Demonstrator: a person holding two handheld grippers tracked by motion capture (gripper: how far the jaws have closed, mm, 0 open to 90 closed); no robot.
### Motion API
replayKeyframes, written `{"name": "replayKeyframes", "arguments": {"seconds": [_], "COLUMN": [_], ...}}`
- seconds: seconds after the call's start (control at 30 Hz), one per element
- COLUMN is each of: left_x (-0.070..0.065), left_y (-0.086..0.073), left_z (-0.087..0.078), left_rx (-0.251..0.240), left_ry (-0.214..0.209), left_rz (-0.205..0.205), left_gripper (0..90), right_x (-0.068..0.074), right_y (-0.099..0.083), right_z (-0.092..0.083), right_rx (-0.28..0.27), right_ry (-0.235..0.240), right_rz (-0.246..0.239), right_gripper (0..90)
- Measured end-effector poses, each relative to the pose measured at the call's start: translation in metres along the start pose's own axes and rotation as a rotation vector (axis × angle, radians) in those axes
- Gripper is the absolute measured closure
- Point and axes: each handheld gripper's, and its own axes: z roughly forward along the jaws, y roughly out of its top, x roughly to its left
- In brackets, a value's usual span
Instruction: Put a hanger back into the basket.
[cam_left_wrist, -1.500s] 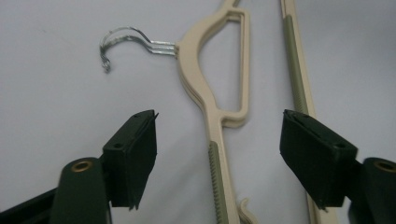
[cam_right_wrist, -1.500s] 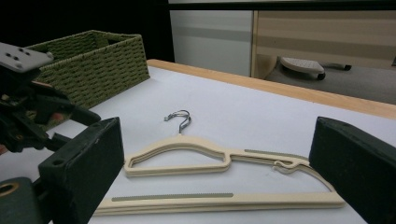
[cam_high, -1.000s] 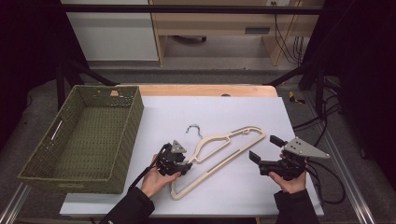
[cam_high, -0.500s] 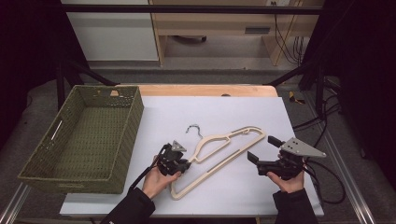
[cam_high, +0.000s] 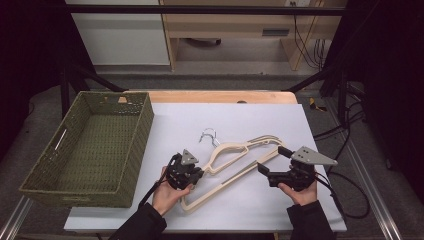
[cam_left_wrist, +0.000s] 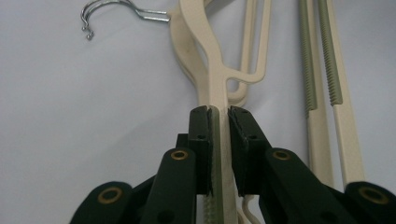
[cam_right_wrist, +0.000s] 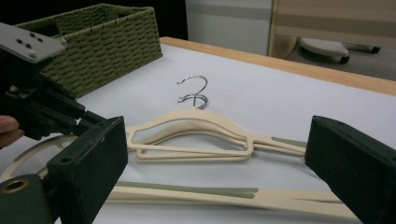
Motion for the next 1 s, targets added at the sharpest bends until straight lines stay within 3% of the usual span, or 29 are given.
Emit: {"name": "replayKeyframes", "arguments": {"seconds": [0.1, 0.43, 0.63, 1.0], "left_x": [-0.007, -0.020, -0.021, -0.026], "left_y": [0.003, 0.007, 0.006, 0.005], "left_z": [-0.007, -0.022, -0.023, -0.024], "left_rx": [-0.030, -0.078, -0.081, -0.084], "left_ry": [0.021, 0.047, 0.044, 0.023], "left_rz": [0.029, 0.072, 0.073, 0.088], "left_gripper": [79.4, 79.8, 79.9, 81.3], "right_x": [0.004, 0.017, 0.019, 0.019], "right_y": [0.001, 0.018, 0.025, 0.028], "right_z": [0.016, 0.060, 0.079, 0.113], "right_rx": [0.039, 0.056, 0.052, 0.107], "right_ry": [0.014, 0.054, 0.053, 0.030], "right_rz": [-0.021, -0.032, -0.008, -0.002], "right_gripper": [7.3, 12.0, 15.4, 24.0]}}
